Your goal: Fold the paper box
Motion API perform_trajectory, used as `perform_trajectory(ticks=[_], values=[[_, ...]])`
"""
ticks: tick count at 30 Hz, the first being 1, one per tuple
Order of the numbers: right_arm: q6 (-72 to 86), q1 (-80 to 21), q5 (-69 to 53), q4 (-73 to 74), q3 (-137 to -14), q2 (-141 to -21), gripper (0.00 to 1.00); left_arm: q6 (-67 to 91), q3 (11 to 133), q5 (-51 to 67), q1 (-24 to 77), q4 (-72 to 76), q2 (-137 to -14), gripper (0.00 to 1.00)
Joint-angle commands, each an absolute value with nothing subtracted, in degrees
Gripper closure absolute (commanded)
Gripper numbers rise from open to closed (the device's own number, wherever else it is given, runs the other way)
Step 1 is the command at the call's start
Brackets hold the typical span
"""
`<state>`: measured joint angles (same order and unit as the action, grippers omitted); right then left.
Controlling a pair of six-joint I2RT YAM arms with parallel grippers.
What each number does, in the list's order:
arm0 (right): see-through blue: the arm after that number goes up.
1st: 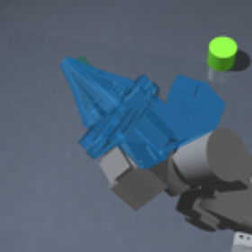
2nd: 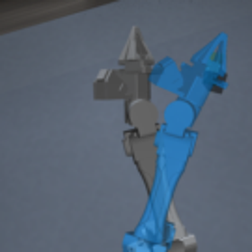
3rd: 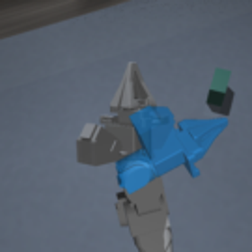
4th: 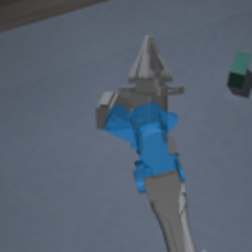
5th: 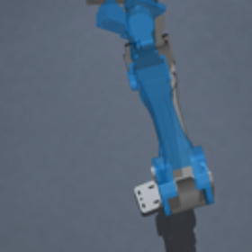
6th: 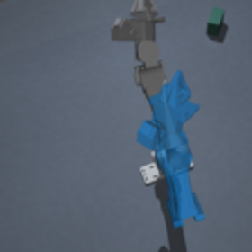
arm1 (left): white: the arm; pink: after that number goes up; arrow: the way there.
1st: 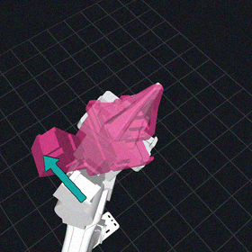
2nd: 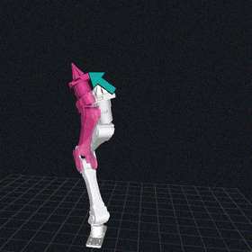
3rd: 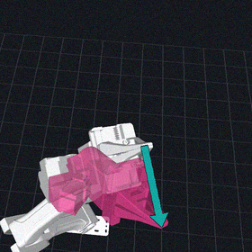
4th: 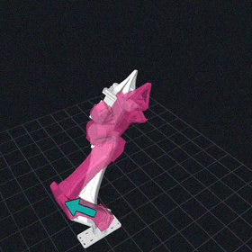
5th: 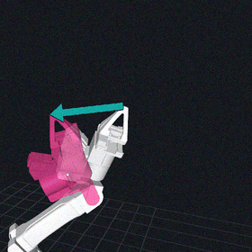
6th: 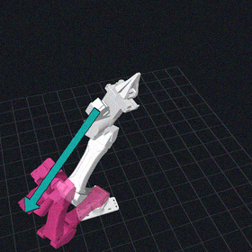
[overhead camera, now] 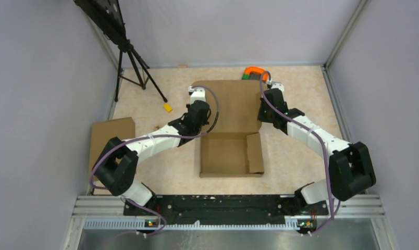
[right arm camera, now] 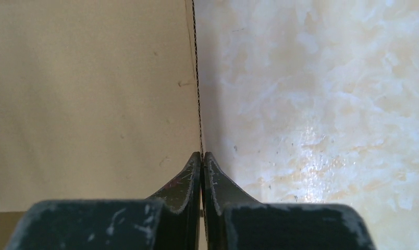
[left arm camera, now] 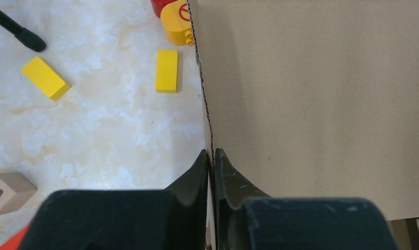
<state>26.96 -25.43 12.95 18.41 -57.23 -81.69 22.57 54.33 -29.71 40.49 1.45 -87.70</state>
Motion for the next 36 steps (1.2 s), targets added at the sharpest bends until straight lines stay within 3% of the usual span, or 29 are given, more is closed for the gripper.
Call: perform_trajectory(ticks=[1,5,8,22,25,29,36], values=[[26.2,-26.5,16.6,7.9,-53.7,-78.4,1.00,25.2,55.0,-26.1,40.9,2.4,-85.4,0.87],[25.5,-26.6,17.2,2.8,-49.7,-75.5,1.00,27.2,53.4,-21.7,39.8,0.7,-83.4,0.59],[24.5,-26.8,17.6,-2.1,-46.1,-73.2,1.00,28.6,51.7,-15.0,37.3,0.8,-81.2,0.48],[17.6,-28.2,16.6,-10.7,-39.6,-68.1,1.00,27.5,54.7,13.5,19.5,-7.5,-75.5,0.27],[15.5,-28.6,16.3,-12.8,-37.8,-66.6,1.00,24.3,60.6,16.4,17.6,-10.6,-77.0,0.24],[13.0,-29.1,15.9,-15.4,-35.5,-64.4,1.00,20.8,71.4,15.0,16.3,-16.4,-80.8,0.08],[9.7,-30.0,15.0,-20.6,-31.5,-61.0,1.00,20.3,87.2,20.4,15.9,-17.8,-90.8,0.04]])
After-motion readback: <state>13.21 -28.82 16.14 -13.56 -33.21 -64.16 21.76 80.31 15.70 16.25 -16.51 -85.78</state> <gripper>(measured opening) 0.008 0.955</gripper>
